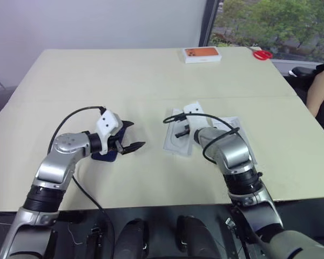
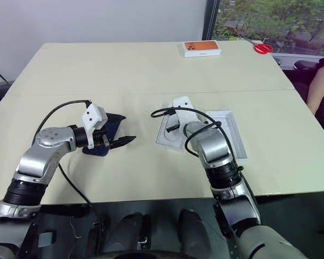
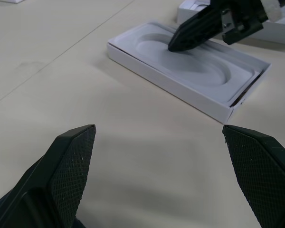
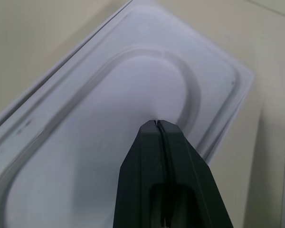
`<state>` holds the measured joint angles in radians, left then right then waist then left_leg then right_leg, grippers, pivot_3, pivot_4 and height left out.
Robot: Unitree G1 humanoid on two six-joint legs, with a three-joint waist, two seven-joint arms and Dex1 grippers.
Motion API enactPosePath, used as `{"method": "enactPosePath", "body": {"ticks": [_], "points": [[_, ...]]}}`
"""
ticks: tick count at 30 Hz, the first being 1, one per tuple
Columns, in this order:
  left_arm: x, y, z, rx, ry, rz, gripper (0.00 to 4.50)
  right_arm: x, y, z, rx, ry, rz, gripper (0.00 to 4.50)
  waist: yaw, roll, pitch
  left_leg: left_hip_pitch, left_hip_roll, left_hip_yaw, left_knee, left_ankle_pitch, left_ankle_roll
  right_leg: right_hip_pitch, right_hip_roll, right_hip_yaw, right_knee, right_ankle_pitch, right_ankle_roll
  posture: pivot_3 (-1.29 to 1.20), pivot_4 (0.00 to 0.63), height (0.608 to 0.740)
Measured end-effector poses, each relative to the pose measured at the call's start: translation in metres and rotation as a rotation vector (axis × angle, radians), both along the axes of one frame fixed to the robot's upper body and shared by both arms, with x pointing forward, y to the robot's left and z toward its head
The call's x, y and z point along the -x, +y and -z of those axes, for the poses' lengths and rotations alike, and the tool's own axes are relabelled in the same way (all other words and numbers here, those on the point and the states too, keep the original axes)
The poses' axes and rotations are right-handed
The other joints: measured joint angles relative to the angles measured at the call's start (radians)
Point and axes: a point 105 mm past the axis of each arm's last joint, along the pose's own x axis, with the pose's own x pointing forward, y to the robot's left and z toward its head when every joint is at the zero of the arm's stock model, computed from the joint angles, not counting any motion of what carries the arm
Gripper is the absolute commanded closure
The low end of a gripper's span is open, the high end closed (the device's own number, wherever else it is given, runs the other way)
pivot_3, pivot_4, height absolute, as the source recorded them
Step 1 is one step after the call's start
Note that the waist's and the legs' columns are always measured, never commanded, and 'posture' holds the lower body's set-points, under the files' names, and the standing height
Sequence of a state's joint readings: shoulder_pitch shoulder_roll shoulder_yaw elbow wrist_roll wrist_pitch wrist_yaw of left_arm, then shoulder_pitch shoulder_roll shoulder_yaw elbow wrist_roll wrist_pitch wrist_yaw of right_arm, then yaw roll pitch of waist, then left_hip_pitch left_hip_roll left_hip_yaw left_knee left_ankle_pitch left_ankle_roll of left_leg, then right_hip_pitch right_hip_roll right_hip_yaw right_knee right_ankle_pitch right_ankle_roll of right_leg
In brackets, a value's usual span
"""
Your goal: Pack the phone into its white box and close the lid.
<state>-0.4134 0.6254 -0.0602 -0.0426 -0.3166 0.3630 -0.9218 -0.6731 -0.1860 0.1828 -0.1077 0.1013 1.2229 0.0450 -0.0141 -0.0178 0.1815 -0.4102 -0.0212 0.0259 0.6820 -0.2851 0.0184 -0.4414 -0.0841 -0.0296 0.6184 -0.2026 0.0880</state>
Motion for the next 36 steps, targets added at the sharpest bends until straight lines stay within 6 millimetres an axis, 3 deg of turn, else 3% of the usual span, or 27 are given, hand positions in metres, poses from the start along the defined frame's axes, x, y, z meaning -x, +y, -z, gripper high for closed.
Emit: {"method": "enactPosePath", "body": {"ticks": [9,14,19,24,27,36], "points": [[-0.001,0.0,0.001,0.005,0.004,-0.002,0.0,0.003,0.005,-0.004,-0.018,0.01,-0.028,4.47,-0.001,0.0,0.0,0.0,0.001,0.0,0.0,0.0,0.0,0.0,0.001,0.0,0.0,0.0,0.0,0.0,0.15,0.74],[-0.001,0.0,0.001,0.006,0.003,0.0,0.0,-0.017,0.005,-0.024,-0.044,-0.064,-0.021,4.47,-0.002,0.0,0.0,0.0,0.001,0.0,0.0,0.0,0.0,0.0,0.001,0.0,0.0,0.0,0.0,0.0,0.15,0.74],[-0.001,-0.001,0.001,0.01,0.002,0.001,0.0,-0.037,0.006,-0.012,-0.054,-0.035,-0.004,4.47,-0.004,0.0,0.0,0.0,0.001,0.0,0.0,0.0,0.0,0.0,0.001,0.0,0.0,0.0,0.0,0.0,0.15,0.74],[0.0,-0.003,0.0,0.015,-0.004,-0.003,0.0,-0.04,0.011,-0.007,-0.071,-0.013,-0.032,4.47,-0.004,0.0,0.0,0.0,0.001,0.0,0.0,0.0,0.0,0.0,0.001,0.0,0.0,0.0,0.0,0.0,0.15,0.74],[0.003,-0.002,0.003,0.016,0.004,-0.006,0.0,-0.029,0.014,-0.005,-0.085,0.026,-0.084,4.47,-0.003,0.0,0.0,0.0,0.001,0.0,0.0,0.0,0.0,0.0,0.001,0.0,0.0,0.0,0.0,0.0,0.15,0.74],[0.005,0.0,0.005,0.022,0.005,-0.018,0.0,0.034,0.03,0.006,-0.078,0.18,-0.322,4.47,0.0,0.0,0.0,0.001,0.001,-0.001,0.0,0.0,0.0,0.0,0.001,0.0,0.0,0.0,0.0,0.0,0.15,0.74]]}}
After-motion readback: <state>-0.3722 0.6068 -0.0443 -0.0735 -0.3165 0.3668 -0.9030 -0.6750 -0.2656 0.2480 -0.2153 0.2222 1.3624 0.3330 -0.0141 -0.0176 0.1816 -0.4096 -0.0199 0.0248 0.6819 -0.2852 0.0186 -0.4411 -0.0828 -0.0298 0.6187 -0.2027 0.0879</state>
